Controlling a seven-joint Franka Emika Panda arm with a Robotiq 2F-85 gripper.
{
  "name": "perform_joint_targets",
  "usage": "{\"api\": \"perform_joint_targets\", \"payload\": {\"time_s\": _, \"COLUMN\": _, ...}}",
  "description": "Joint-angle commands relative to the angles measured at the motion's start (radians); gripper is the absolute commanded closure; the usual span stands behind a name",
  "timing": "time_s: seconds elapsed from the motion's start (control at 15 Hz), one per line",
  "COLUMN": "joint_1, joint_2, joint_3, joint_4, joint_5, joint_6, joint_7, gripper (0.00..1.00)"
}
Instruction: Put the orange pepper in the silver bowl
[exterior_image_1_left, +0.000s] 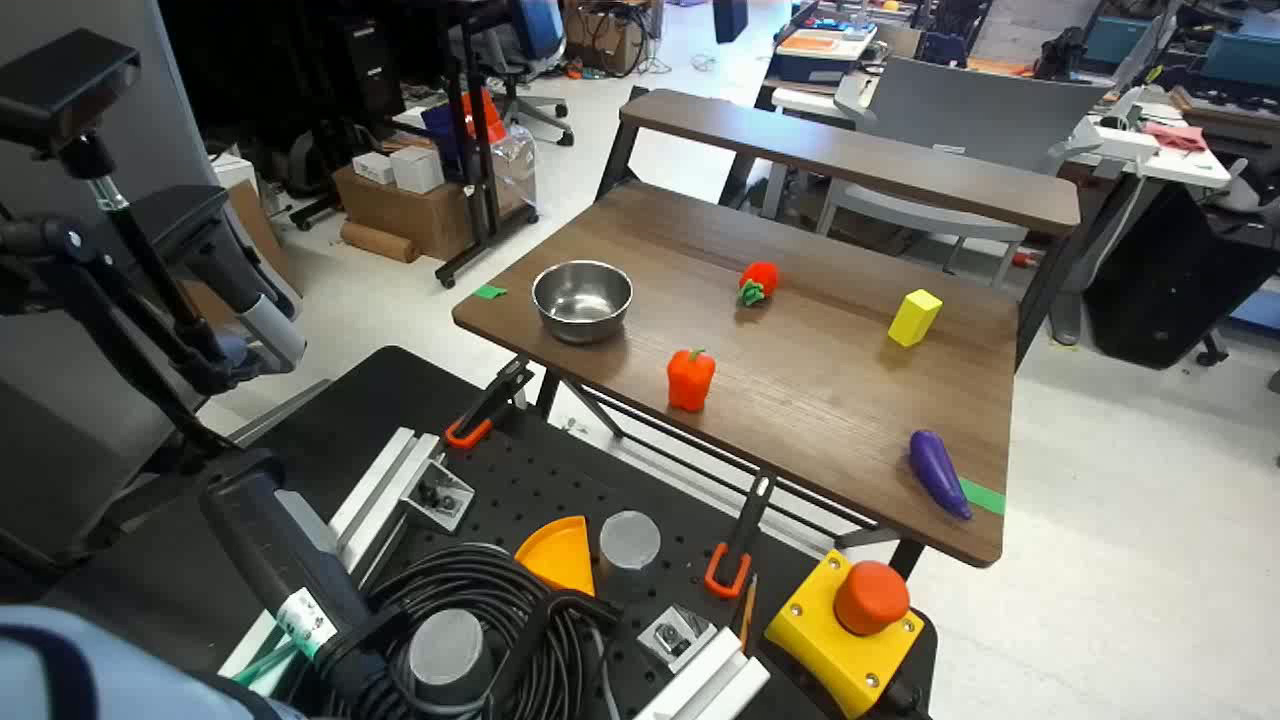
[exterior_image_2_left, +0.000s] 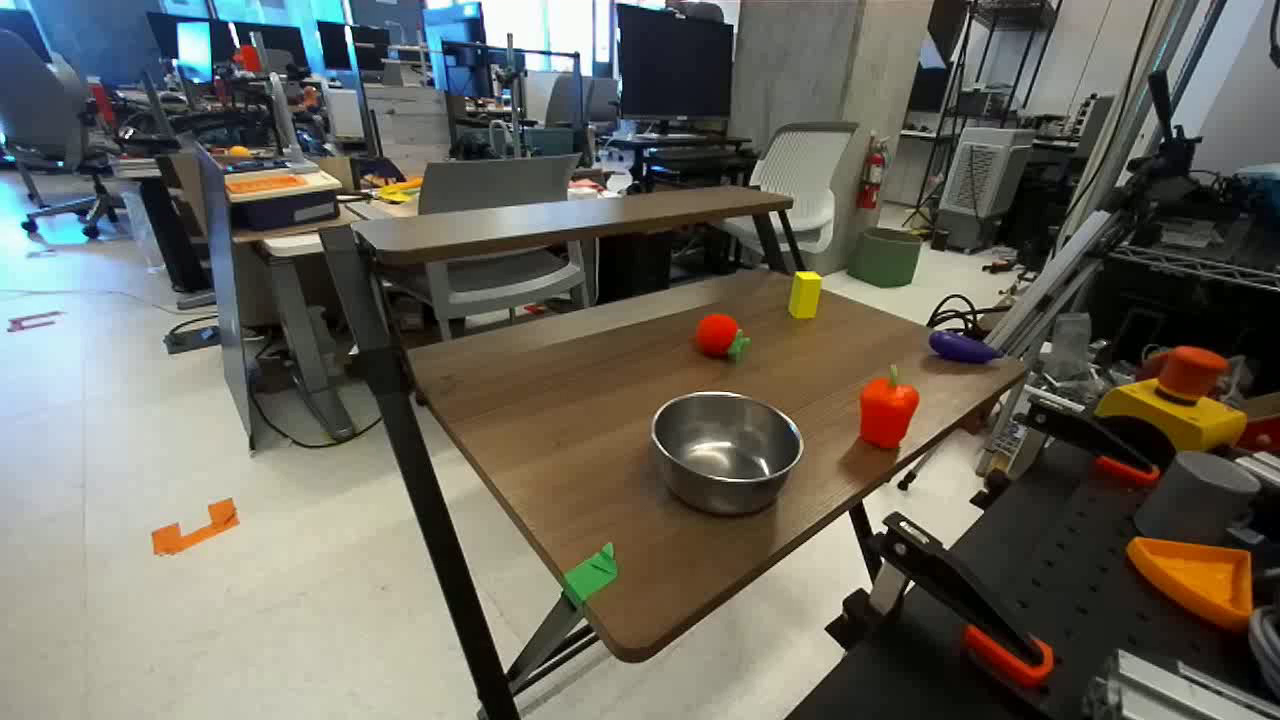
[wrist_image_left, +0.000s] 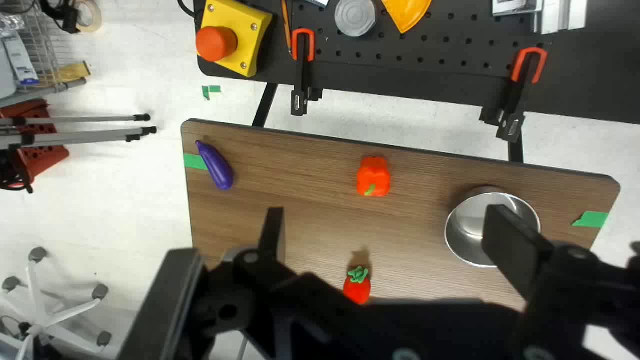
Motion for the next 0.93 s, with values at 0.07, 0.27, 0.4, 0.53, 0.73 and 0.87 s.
{"api": "perform_joint_targets", "payload": {"time_s": 0.07, "joint_1": 0.015, "joint_2": 0.002, "joint_3": -0.012, "joint_4": 0.003, "joint_5": -0.012, "joint_6": -0.004, "joint_7": 0.011, "gripper": 0.0}}
{"api": "perform_joint_targets", "payload": {"time_s": 0.27, "joint_1": 0.015, "joint_2": 0.002, "joint_3": -0.012, "joint_4": 0.003, "joint_5": -0.012, "joint_6": -0.004, "joint_7": 0.011, "gripper": 0.0}}
{"api": "perform_joint_targets", "payload": {"time_s": 0.4, "joint_1": 0.015, "joint_2": 0.002, "joint_3": -0.012, "joint_4": 0.003, "joint_5": -0.012, "joint_6": -0.004, "joint_7": 0.011, "gripper": 0.0}}
{"api": "perform_joint_targets", "payload": {"time_s": 0.53, "joint_1": -0.002, "joint_2": 0.088, "joint_3": -0.013, "joint_4": 0.045, "joint_5": -0.021, "joint_6": 0.009, "joint_7": 0.012, "gripper": 0.0}}
{"api": "perform_joint_targets", "payload": {"time_s": 0.73, "joint_1": -0.032, "joint_2": 0.262, "joint_3": -0.049, "joint_4": 0.115, "joint_5": -0.029, "joint_6": 0.053, "joint_7": -0.007, "gripper": 0.0}}
{"api": "perform_joint_targets", "payload": {"time_s": 0.87, "joint_1": -0.044, "joint_2": 0.359, "joint_3": -0.083, "joint_4": 0.15, "joint_5": -0.027, "joint_6": 0.088, "joint_7": -0.023, "gripper": 0.0}}
